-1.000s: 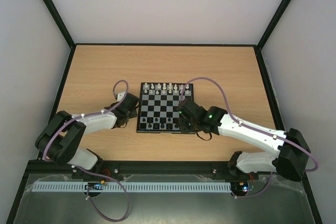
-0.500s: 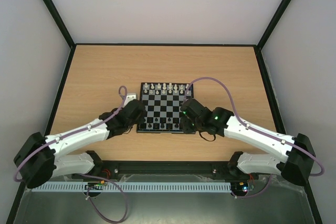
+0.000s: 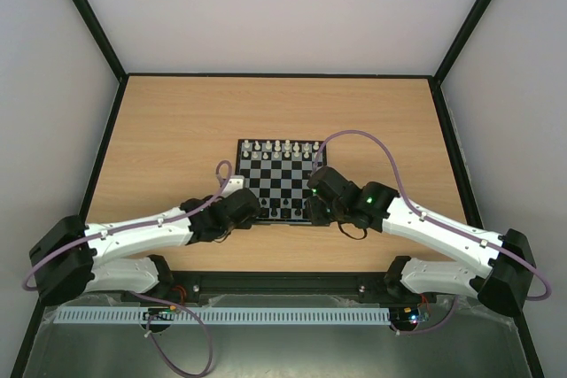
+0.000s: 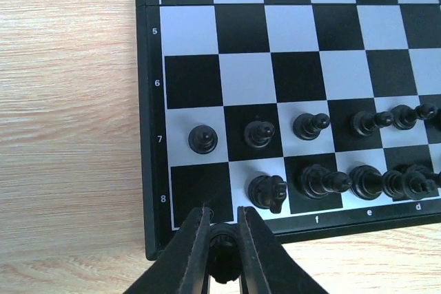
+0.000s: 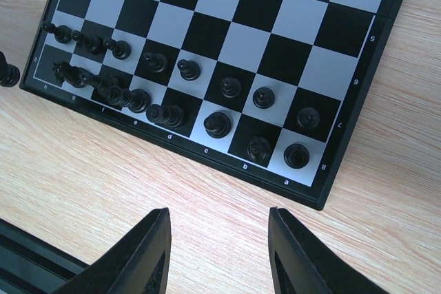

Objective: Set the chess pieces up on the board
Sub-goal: Place the chess piece on the chessboard.

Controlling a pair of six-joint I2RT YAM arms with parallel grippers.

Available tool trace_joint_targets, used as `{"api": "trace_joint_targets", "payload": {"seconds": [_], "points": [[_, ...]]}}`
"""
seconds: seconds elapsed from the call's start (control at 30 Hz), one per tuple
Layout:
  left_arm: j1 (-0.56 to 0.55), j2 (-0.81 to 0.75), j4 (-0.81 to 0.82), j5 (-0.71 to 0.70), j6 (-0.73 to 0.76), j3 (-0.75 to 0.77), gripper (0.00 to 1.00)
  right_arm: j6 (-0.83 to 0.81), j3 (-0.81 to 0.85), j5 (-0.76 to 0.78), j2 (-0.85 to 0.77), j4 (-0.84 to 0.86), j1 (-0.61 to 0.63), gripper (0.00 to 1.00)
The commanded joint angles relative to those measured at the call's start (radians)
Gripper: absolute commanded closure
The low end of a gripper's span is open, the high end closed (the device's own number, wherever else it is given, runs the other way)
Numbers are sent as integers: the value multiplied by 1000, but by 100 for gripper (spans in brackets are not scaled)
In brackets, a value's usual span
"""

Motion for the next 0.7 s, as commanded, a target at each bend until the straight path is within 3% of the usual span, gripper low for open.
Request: {"api": "trace_joint_targets", "payload": {"seconds": [0.0, 0.67], "points": [[-11, 29, -7, -36, -31, -7, 89, 8, -13, 16, -5, -52, 7, 60], [23, 189, 93, -55, -3, 4, 89, 1, -21, 12, -13, -49, 8, 60]]}}
